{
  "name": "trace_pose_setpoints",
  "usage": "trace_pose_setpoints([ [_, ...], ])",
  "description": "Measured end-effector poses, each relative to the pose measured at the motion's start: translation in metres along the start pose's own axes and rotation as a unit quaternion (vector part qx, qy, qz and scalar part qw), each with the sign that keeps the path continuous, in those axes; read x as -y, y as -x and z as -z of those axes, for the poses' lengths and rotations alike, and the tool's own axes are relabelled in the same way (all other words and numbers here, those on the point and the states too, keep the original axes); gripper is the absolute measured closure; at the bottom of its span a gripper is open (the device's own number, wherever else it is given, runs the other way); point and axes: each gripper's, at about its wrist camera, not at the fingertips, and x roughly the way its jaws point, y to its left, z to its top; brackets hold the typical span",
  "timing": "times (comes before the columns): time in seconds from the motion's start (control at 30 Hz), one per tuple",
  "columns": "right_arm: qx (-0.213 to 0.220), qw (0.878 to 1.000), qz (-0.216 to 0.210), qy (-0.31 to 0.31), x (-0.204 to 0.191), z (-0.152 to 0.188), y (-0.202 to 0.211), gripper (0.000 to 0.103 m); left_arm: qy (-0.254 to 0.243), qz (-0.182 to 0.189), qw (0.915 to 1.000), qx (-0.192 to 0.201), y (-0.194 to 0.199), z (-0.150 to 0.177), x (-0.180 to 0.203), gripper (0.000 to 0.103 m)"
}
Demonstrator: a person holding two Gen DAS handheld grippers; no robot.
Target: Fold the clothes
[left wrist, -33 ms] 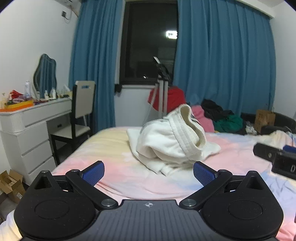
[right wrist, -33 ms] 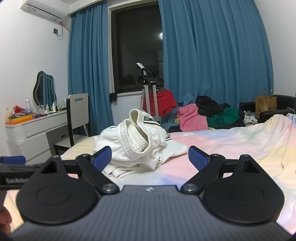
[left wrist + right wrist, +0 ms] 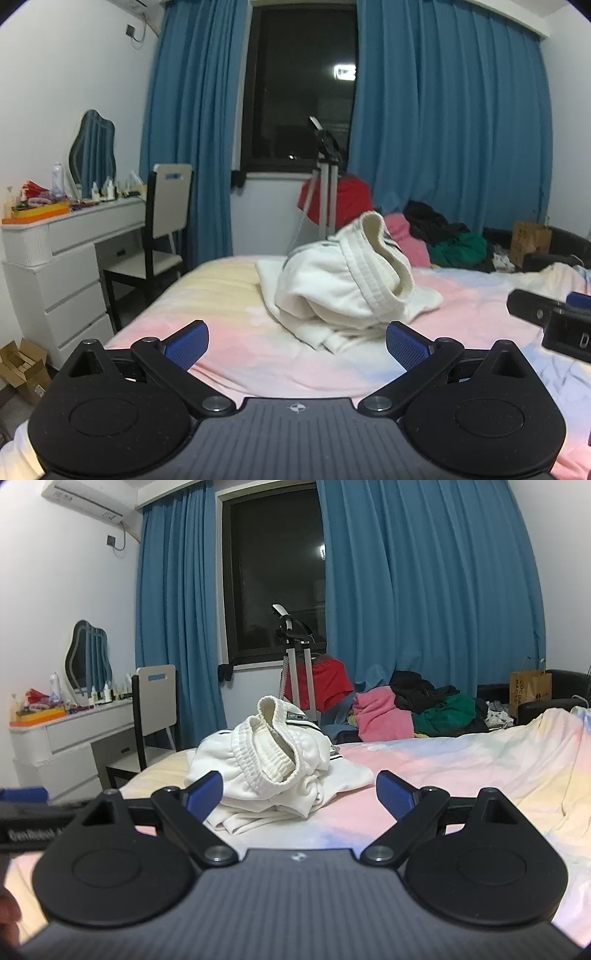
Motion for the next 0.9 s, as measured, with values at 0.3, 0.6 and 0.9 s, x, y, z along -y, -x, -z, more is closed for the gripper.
trace_pose_setpoints([
  [0.3, -0.006, 1.0, 0.0, 0.015, -0.0007, 0.0012, -0.0037, 0.012, -0.004, -0.003, 0.9997, 0.022, 0.005, -0.0013, -0.004, 0.0],
  [0.6, -0.009, 1.0, 0.0, 0.013, -0.005, 0.0045, -0.0045, 0.012, -0.027, -0.019, 0.9989, 0.034, 0.0046, -0.0001, 0.0, 0.0],
  [0.9, -0.012, 1.0, -0.013, 0.002, -0.002, 0.0039, -0.0043, 0.012, -0.033, -0.019, 0.9985, 0.038, 0.0069, 0.0012, 0.0001, 0.0],
])
